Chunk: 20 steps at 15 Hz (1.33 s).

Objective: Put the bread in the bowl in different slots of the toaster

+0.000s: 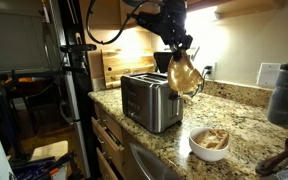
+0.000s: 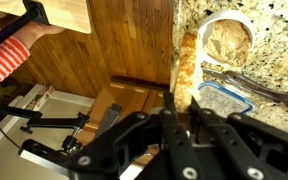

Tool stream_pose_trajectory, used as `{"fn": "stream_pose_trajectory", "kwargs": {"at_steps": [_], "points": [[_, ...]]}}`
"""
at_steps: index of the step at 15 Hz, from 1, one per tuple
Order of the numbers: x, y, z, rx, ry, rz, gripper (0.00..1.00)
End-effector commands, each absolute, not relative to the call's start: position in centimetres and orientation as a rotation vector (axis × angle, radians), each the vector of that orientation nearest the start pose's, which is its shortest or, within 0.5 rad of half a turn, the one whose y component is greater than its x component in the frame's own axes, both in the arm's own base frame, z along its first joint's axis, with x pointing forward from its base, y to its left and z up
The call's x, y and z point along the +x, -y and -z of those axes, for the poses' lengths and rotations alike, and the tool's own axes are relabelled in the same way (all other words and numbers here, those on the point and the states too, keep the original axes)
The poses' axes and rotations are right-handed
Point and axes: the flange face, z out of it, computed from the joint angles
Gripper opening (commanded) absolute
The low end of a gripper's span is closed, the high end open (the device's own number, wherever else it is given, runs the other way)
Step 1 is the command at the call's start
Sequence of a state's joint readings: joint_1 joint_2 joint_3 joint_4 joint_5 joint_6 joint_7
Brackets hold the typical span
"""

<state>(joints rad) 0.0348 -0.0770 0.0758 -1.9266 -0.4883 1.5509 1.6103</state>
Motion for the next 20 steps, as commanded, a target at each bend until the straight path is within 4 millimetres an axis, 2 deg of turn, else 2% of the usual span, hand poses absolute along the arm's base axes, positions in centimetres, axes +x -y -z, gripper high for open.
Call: {"fn": "stream_pose_trajectory", "kwargs": {"at_steps": [1,5,9,14,20], "points": [[49.0,-2.2,-55.1,1.937,1.718,-0.316,0.10],[48.6,-3.1,-58.1,2.009,1.748,-0.382,0.10],[48.7,-2.9,-59.5,2.099,1.801,-0.421,0.10],[49.6,-2.8,-60.0,2.218,1.836,-0.438,0.10],[50.9,-2.5,-59.3,2.390,1.857,-0.359,0.10]]}}
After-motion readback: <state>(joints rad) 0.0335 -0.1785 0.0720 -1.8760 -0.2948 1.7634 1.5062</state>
